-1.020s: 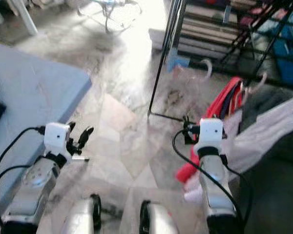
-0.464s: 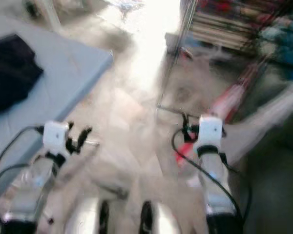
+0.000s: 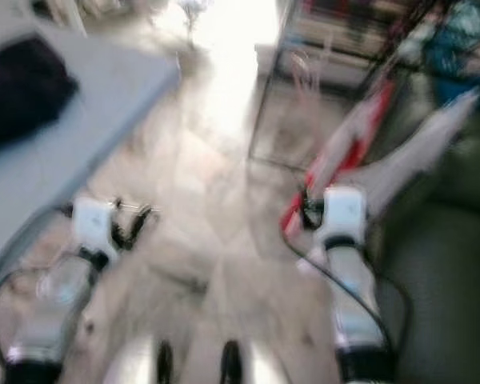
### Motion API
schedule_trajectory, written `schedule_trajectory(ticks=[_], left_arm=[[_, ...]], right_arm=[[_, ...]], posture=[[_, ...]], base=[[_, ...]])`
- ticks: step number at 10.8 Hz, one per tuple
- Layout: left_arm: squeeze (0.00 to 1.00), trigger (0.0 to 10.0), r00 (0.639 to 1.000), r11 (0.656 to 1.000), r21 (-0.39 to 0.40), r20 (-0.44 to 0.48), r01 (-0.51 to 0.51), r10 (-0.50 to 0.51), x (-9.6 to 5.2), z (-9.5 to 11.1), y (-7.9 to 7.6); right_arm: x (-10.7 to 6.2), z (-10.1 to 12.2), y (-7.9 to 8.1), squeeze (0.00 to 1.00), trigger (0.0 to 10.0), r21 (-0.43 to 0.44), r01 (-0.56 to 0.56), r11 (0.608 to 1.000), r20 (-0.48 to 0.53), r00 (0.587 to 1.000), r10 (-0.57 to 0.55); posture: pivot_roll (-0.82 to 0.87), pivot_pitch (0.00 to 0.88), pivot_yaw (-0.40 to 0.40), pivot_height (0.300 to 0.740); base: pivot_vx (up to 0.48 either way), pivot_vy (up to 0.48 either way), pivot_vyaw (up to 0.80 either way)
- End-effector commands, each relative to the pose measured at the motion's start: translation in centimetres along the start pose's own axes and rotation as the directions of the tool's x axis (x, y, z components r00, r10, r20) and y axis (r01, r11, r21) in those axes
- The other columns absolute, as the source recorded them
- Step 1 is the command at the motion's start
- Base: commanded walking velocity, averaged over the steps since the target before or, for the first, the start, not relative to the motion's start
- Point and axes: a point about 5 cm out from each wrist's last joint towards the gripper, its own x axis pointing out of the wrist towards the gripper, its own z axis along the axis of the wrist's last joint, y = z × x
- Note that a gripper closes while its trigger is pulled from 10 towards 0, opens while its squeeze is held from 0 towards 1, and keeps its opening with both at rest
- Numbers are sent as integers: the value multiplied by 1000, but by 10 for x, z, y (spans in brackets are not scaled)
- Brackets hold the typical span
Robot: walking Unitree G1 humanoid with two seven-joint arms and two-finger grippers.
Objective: Hang hanger
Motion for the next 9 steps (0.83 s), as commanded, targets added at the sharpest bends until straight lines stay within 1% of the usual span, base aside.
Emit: schedule_trajectory(ticks=[1,6,7,8,9], left_arm=[[0,10000,1000,1000,-8,-10,1,-1,0,-3,-3],[0,10000,1000,1000,-5,-8,-9,9,1,-3,-2],[0,10000,1000,1000,-6,-2,-11,11,1,-3,-1],[0,10000,1000,1000,-5,-5,-20,20,0,-3,0],[0,10000,996,997,5,23,-81,80,1,-1,5]], right_arm=[[0,-1,-4,1000,10000,-9,4,1000,-4,1000,-4],[3,1,-2,1000,10000,5,-3,1000,3,1000,3],[3,1,-1,1000,10000,5,-13,1000,8,1000,13],[3,1,1,1000,10000,-3,-23,1000,9,1000,23],[3,2,4,1000,10000,3,-40,999,15,999,39]], posture=[[62,136,-87,740],[64,135,-87,740],[64,135,-87,740],[64,135,-86,740],[65,135,-84,740]], base=[[-334,0,0],[-349,0,0],[-307,0,425],[0,0,800],[0,0,800]])
